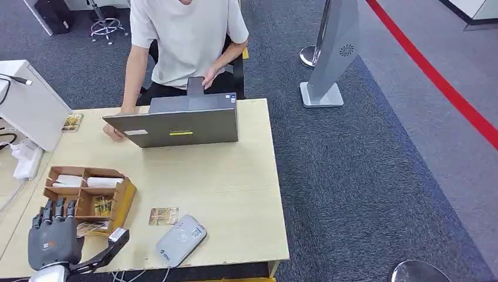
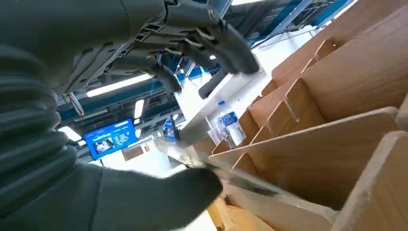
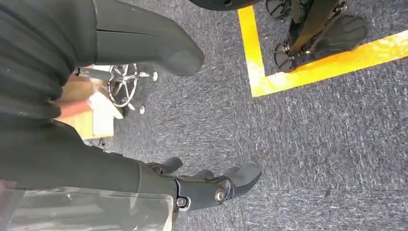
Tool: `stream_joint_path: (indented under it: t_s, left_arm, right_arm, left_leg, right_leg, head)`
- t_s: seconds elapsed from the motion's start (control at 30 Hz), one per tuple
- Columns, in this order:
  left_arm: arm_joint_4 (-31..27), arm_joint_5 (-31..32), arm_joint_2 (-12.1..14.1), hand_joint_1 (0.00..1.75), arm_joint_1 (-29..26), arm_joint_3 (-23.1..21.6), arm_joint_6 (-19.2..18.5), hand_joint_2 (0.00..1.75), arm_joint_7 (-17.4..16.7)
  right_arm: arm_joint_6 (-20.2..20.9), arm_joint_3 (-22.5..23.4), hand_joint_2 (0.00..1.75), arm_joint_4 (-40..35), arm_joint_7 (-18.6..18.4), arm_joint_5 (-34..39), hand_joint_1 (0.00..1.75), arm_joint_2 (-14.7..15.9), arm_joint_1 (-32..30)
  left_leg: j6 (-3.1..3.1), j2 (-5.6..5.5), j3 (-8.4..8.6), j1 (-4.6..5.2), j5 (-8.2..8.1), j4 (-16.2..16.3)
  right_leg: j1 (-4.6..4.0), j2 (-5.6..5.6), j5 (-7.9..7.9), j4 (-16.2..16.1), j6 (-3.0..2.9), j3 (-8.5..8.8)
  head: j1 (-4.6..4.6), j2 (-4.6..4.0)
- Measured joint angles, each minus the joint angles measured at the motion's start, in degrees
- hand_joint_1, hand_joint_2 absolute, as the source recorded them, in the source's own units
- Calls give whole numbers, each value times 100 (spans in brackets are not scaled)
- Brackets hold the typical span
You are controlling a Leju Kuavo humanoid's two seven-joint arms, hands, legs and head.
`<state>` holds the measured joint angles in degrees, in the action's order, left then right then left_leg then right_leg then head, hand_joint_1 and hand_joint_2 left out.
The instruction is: Pass the card to the sensor for recognition and then transmit it.
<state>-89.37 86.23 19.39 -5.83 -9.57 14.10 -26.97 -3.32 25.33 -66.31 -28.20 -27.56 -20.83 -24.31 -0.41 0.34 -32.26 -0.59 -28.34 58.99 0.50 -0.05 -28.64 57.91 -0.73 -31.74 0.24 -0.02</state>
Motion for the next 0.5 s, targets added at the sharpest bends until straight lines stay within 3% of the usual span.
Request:
stream_joint_path:
  t_s: [0.5]
  left_arm:
    - [0,0,-70,175,1,0,-81,175,225]
  right_arm:
    - [-44,-94,175,-131,-59,63,0,0,-62]
  left_leg:
    - [0,0,0,0,0,0]
  right_leg:
    - [0,0,0,0,0,2]
  head:
    - [0,2]
